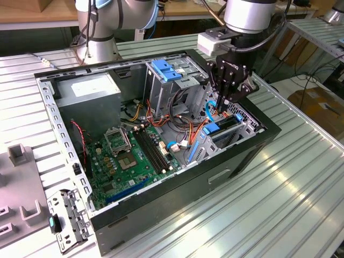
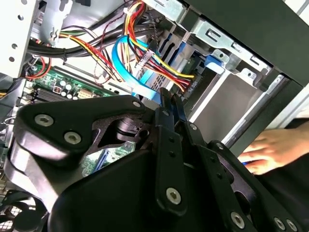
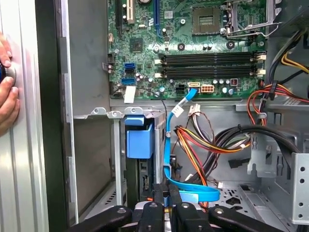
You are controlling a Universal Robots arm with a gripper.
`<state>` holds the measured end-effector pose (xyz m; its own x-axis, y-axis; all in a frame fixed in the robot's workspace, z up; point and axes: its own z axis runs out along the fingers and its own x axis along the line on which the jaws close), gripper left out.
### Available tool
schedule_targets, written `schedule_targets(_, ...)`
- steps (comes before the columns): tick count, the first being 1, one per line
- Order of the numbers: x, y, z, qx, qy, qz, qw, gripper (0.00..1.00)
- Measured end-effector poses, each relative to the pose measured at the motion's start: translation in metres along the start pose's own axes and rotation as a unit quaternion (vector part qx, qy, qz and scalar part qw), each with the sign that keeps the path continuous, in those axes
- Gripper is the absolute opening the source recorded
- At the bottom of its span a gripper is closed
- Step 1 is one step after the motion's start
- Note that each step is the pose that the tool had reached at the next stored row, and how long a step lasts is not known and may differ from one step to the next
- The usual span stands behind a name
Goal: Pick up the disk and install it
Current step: 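Insert the second disk wire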
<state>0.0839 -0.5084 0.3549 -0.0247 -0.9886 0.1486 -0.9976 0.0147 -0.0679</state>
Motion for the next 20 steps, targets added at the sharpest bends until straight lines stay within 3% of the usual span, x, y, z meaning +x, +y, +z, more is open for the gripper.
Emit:
schedule_targets(2,0.0039,0.0007,0.0006,0.0011,-0.0051,0.000,0.99999,0.16)
schedule_targets(6,0.0067,0.0025,0.0009,0.0030,-0.0057,-0.001,0.99998,0.16)
schedule_targets(10,0.0138,0.0033,0.0019,0.0048,-0.0080,-0.001,0.99996,0.16)
schedule_targets(13,0.0204,0.0039,0.0029,0.0063,-0.0136,-0.002,0.99989,0.16)
schedule_targets(16,0.0252,0.0043,0.0036,0.0071,-0.0248,-0.001,0.99967,0.16)
schedule_targets(18,0.0283,0.0044,0.0040,0.0072,-0.0347,-0.001,0.99937,0.16)
schedule_targets(20,0.0311,0.0043,0.0045,0.0072,-0.0469,0.000,0.99887,0.16)
